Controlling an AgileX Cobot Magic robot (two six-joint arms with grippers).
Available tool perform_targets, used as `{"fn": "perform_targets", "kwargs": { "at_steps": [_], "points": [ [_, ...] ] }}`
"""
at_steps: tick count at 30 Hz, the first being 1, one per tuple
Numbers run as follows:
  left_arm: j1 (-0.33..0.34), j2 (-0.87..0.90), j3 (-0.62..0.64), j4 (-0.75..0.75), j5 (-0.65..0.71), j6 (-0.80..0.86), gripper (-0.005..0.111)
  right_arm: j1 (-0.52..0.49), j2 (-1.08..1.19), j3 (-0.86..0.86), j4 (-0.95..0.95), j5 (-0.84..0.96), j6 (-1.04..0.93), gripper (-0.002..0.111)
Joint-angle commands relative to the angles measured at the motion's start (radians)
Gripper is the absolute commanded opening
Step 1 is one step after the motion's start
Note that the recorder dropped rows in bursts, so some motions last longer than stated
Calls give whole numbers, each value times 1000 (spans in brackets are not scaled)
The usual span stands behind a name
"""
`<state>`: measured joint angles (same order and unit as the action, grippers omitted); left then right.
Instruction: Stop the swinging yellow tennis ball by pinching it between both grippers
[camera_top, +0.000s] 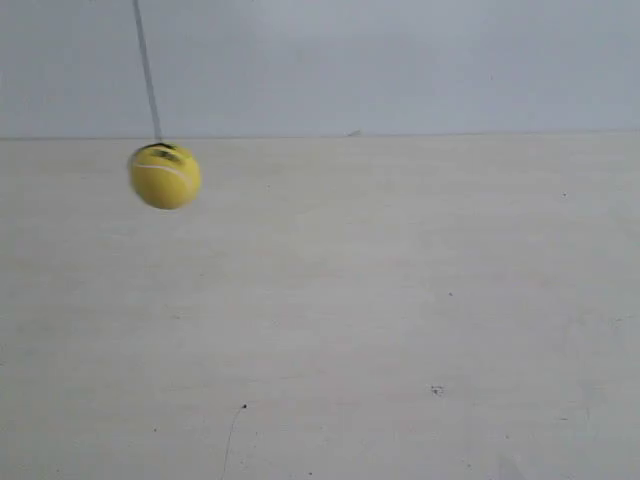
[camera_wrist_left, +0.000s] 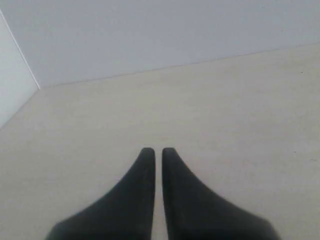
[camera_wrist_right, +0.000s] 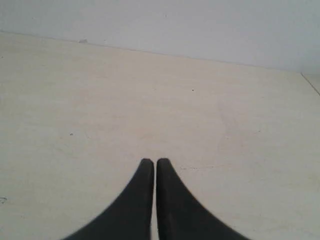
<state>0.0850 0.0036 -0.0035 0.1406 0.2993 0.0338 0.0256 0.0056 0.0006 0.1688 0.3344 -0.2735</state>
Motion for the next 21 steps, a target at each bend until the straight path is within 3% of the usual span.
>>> {"fn": "perform_targets", "kwargs": {
  "at_steps": [1,13,19,21],
  "points": [
    [3,-4,4,-2,-7,2,5,9,-6,-1,-12,-16,-9,0],
    [3,-4,4,-2,-7,2,5,9,-6,-1,51,-173,-12,0],
    [3,-4,4,169,-19,21,5,9,-6,-1,95,-264,43,0],
    [3,-4,4,178,-83,16,5,9,-6,-1,95,-260,85,0]
  ]
}}
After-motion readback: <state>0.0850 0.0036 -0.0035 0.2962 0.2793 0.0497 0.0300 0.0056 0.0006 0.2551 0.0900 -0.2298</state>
